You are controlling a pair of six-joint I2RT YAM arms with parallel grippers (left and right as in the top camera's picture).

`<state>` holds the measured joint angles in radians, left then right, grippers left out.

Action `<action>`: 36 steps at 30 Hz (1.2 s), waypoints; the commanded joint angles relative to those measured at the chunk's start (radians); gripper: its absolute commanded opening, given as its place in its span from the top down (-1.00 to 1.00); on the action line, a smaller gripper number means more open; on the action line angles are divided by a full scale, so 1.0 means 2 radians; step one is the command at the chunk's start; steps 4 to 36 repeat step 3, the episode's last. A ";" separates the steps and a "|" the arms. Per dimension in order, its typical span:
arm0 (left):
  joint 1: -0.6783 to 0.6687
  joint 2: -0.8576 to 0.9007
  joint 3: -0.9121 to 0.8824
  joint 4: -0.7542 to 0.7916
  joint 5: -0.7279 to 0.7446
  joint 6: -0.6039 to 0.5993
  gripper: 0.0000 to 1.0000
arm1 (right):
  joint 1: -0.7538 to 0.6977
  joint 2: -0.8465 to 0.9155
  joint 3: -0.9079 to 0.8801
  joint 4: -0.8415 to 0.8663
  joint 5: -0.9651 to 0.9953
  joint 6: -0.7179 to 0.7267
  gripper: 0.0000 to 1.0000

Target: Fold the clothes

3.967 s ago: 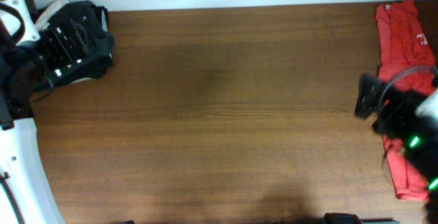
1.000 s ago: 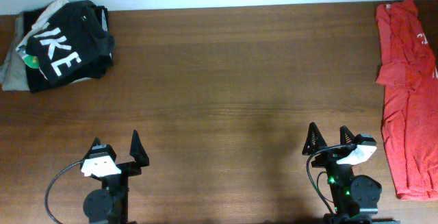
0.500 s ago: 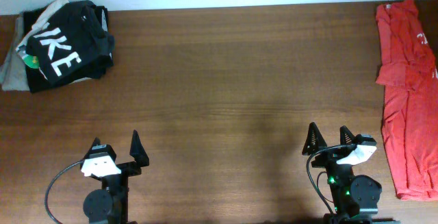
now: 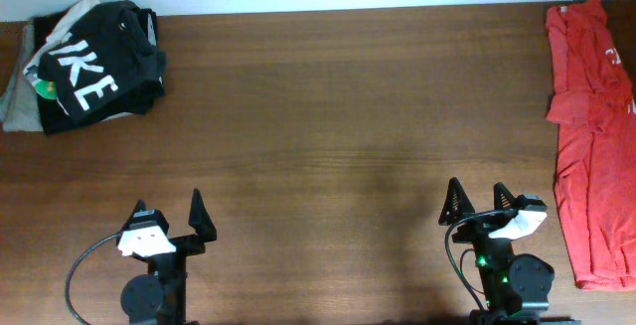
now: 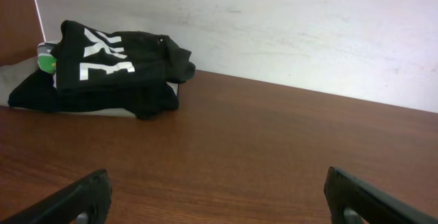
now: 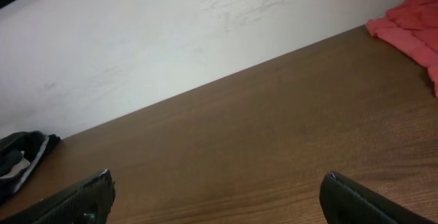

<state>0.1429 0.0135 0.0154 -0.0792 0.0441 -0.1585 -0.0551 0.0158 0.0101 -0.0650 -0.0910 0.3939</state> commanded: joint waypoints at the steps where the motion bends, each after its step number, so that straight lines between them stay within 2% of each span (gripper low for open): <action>1: -0.003 -0.004 -0.003 -0.001 -0.004 -0.004 -0.98 | 0.005 -0.003 -0.002 -0.003 -0.001 0.004 -0.97; 36: -0.003 -0.004 -0.003 -0.001 -0.004 -0.004 -0.98 | 0.005 -0.003 -0.002 -0.003 -0.001 0.004 -0.97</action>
